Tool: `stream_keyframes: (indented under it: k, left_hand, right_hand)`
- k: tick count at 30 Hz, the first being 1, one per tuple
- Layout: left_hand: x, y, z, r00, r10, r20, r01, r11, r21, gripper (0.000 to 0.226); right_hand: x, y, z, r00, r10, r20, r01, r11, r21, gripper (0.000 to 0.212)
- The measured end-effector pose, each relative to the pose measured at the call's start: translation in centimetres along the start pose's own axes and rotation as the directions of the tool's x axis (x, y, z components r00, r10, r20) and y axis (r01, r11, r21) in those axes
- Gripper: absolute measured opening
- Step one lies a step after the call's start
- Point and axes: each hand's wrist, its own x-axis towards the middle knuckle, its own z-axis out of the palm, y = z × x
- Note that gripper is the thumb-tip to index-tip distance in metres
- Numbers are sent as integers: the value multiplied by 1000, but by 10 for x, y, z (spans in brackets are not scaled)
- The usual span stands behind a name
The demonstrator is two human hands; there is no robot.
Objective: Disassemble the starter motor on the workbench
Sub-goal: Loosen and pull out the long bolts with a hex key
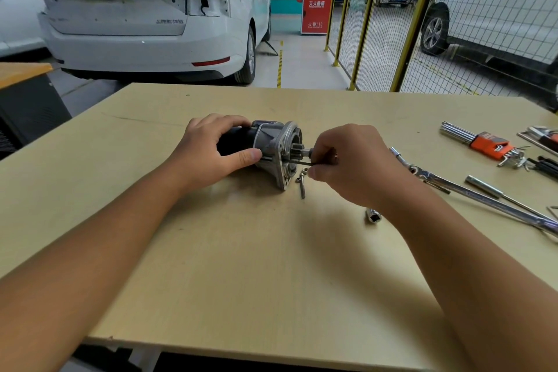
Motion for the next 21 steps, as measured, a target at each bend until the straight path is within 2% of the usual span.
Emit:
stream_keyframes:
  k: [4, 7, 9, 14, 18, 21]
  left_hand:
    - [0, 1, -1, 1000, -5, 1, 5, 1000, -1, 64]
    - [0, 0, 0, 1000, 2, 0, -2, 1000, 3, 61]
    - [1, 0, 0, 1000, 2, -1, -2, 1000, 3, 62]
    - [1, -1, 0, 1000, 2, -4, -2, 1000, 7, 55]
    - [1, -1, 0, 1000, 5, 1, -5, 1000, 3, 58]
    - [1, -2, 0, 1000, 13, 3, -13, 1000, -2, 60]
  right_hand:
    - [-1, -3, 1, 999, 44, 24, -46, 997, 65, 18]
    - [-1, -4, 0, 994, 71, 78, -74, 996, 39, 33]
    - [-1, -6, 0, 993, 74, 88, -74, 997, -1, 35]
    - [0, -5, 1, 999, 32, 35, -30, 998, -58, 22]
    - [-1, -4, 2, 999, 11, -53, -12, 999, -29, 11]
    - [-2, -5, 1, 998, 13, -62, -12, 1000, 15, 8]
